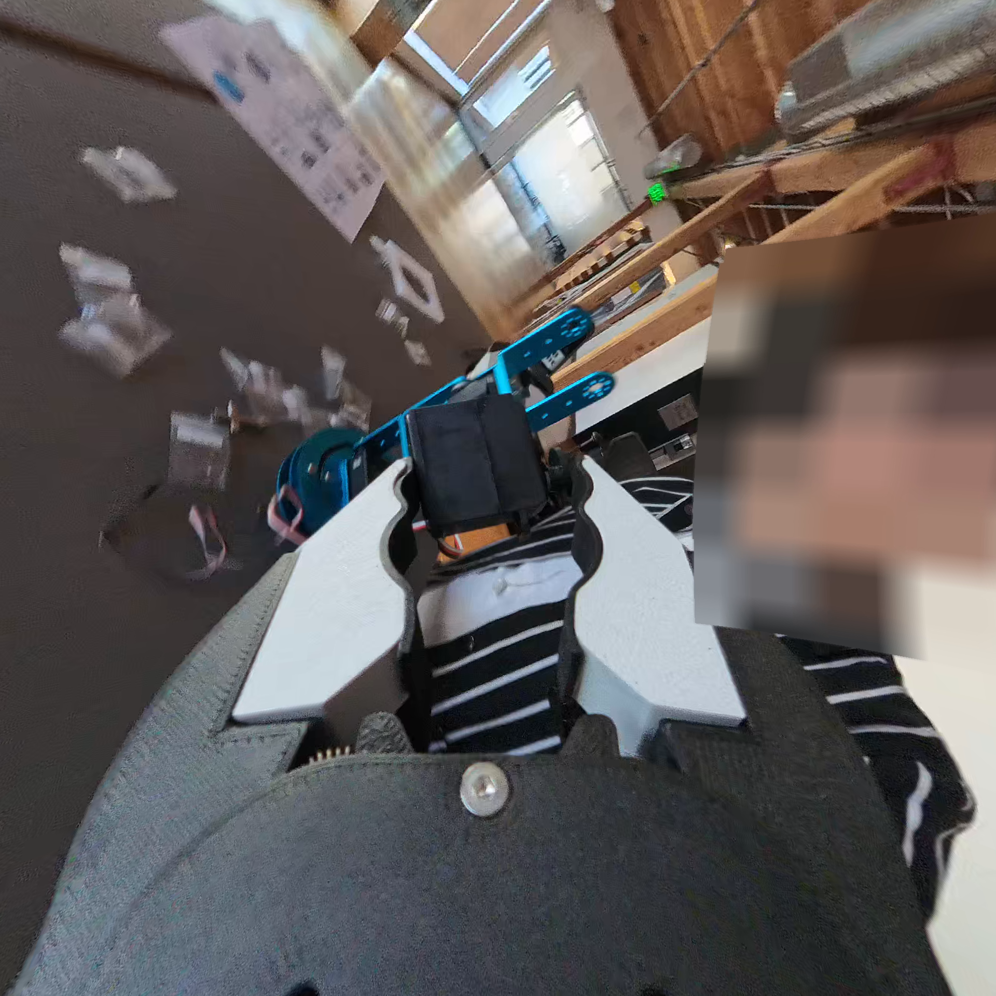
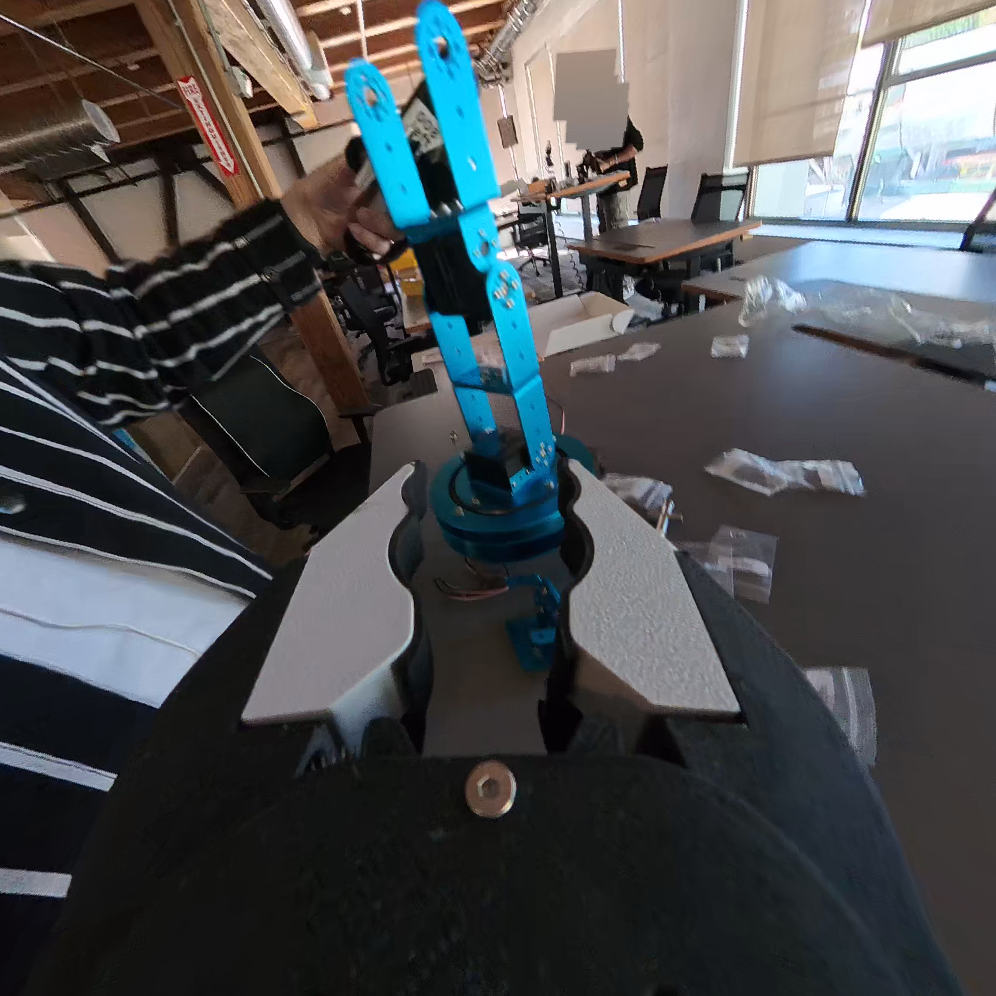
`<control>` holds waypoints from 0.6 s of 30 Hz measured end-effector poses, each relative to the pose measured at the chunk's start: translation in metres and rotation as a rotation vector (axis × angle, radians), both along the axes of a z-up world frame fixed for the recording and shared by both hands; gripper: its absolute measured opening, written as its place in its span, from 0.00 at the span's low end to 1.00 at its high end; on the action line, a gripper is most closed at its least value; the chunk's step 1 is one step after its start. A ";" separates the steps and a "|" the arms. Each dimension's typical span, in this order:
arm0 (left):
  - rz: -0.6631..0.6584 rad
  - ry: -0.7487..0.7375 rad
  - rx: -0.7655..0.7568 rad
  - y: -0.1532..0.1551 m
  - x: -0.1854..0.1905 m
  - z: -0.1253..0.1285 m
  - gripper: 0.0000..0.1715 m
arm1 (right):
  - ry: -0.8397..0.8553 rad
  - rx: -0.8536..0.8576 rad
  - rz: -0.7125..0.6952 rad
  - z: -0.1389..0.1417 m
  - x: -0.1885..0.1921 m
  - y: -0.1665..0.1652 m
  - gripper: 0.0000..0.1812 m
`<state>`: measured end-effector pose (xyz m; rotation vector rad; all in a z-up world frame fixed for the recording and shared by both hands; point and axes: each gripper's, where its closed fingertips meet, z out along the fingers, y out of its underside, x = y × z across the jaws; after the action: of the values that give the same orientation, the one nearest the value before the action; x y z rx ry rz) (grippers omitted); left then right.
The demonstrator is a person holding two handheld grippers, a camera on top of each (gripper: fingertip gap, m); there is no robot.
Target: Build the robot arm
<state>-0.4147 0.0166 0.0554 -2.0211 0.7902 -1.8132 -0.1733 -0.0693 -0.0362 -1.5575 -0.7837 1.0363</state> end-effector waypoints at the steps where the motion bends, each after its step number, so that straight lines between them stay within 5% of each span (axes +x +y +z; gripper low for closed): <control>1: -0.001 -0.032 0.046 0.000 0.005 0.009 0.32 | 0.008 0.026 0.012 0.010 -0.003 -0.003 0.26; 6: -0.041 -0.122 0.200 0.019 0.029 0.039 0.32 | -0.072 0.217 0.049 0.067 -0.023 0.004 0.23; 13: -0.279 -0.434 0.331 0.020 0.070 0.096 0.32 | -0.121 0.618 0.023 0.195 -0.068 0.076 0.19; 18: -0.451 -0.503 0.326 0.021 0.094 0.096 0.32 | -0.073 0.557 0.215 0.196 -0.119 0.114 0.27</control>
<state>-0.3205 0.0375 0.1518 -1.1701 1.3370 -2.1213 -0.2926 0.0450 0.1599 -1.0525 -1.1935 0.8186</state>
